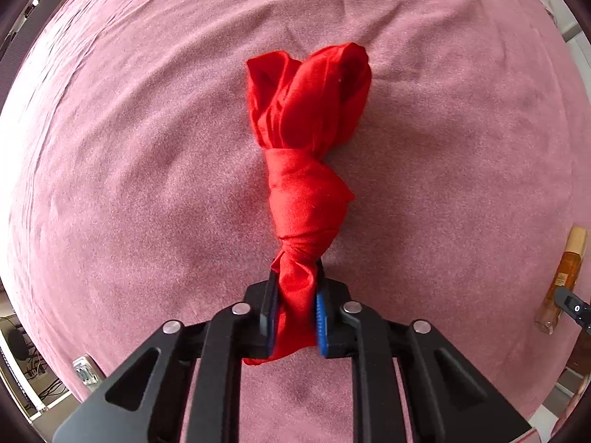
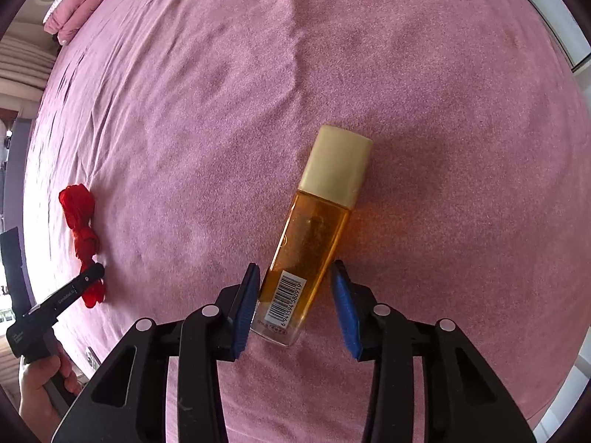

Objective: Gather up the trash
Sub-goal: 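Grasp the red scarf with the left tool while the right tool grasps the orange bottle, then carry the red scarf and orange bottle over the yellow bin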

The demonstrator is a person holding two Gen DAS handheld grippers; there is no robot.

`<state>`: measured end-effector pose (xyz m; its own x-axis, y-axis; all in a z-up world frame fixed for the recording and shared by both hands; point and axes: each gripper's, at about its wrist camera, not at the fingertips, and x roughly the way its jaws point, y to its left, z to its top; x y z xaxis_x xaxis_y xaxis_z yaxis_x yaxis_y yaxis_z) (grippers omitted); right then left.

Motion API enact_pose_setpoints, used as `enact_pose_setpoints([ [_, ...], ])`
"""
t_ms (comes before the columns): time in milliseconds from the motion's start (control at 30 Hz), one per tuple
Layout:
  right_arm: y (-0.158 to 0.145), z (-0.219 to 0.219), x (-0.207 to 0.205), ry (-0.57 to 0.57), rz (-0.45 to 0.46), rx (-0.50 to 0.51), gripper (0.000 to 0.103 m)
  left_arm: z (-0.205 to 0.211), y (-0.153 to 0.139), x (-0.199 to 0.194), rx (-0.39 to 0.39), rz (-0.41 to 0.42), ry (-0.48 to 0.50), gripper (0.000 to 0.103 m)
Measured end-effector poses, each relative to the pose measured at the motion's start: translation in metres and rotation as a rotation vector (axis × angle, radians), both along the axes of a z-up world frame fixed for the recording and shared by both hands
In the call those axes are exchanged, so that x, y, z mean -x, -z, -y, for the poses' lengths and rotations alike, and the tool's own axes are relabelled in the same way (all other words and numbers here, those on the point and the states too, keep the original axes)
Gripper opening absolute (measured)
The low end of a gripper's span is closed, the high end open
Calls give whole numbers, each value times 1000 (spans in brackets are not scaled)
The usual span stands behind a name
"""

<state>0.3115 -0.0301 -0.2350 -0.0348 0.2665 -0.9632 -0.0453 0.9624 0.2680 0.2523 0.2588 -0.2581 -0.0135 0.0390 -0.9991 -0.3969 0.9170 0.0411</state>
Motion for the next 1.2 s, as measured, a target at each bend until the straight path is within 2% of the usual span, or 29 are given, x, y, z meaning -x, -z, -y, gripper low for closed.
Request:
enact_pose_setpoints([
  [67,-2,2,9,-13,-1,-4,36,4,-3,6,51,15,-15,9],
  [333,-12,30,60,-25,-18,-40,33,48,-13,50,173,45,-17,7],
  [800,-38,103,140,31,-57,-116,32,201,-43,137,306,17,205,7],
  [1067,-50,148,184,52,-63,-147,32,281,-49,159,344,-11,287,7],
  [1200,-52,177,203,97,-92,-188,32,309,-49,160,346,-22,368,7],
])
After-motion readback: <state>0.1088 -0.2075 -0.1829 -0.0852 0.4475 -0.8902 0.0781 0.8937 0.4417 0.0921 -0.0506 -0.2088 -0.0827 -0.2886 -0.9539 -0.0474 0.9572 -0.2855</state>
